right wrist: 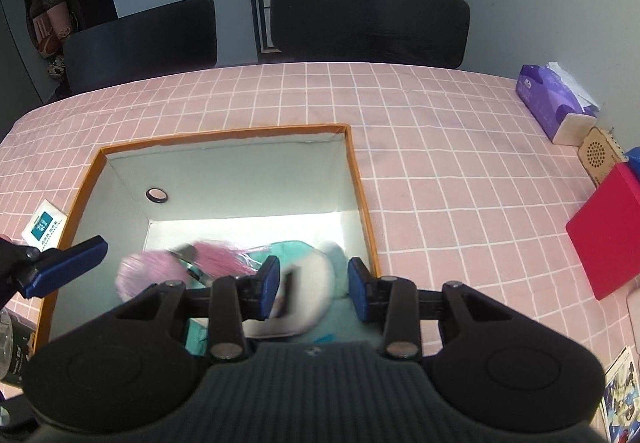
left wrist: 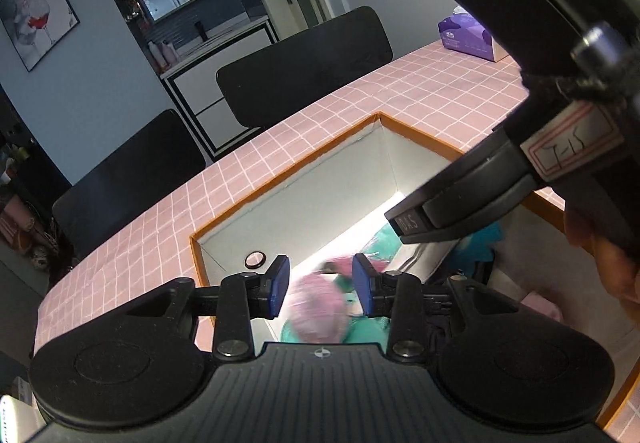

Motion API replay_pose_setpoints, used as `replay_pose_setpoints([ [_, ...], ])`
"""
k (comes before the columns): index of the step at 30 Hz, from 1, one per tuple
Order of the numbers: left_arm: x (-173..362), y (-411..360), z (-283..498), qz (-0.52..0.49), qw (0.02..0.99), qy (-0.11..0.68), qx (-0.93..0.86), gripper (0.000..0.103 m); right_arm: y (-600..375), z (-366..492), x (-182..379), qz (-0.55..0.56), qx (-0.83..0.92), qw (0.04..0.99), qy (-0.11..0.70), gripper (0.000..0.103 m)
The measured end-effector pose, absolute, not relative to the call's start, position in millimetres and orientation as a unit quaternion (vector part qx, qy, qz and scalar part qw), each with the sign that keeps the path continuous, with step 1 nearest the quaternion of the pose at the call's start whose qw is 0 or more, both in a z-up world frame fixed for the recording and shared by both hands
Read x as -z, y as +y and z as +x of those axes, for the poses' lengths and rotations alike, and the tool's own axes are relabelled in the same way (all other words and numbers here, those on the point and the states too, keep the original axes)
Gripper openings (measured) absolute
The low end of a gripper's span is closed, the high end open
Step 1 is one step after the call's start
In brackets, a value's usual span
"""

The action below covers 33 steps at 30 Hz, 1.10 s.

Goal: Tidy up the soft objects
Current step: 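Open both grippers to drop the pink pouch and white insole into the box, then withdraw both tools from the box back toward the table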

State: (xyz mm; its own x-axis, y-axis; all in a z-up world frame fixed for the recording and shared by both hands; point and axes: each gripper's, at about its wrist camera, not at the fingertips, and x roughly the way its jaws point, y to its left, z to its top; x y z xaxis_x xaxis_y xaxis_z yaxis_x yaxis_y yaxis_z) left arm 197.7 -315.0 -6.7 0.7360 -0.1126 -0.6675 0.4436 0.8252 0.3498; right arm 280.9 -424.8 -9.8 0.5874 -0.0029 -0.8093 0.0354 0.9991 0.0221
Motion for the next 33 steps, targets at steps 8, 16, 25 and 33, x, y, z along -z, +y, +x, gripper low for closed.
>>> replay_pose_setpoints([
  [8,-2,-308,179,0.232,0.9,0.323,0.176,0.053,-431,270,2,0.033,0.011,0.892,0.451,0.04],
  [16,-25,-284,131,0.17,0.907,0.297,0.244,0.053,-425,217,-25,0.036,0.021,0.907,0.419,0.044],
  [25,-41,-238,69,0.126,0.909,0.252,0.307,0.053,-404,136,-37,0.025,0.026,0.918,0.394,0.05],
  [33,-44,-194,32,0.111,0.907,0.217,0.343,0.053,-382,76,-43,0.017,0.031,0.927,0.374,0.052],
])
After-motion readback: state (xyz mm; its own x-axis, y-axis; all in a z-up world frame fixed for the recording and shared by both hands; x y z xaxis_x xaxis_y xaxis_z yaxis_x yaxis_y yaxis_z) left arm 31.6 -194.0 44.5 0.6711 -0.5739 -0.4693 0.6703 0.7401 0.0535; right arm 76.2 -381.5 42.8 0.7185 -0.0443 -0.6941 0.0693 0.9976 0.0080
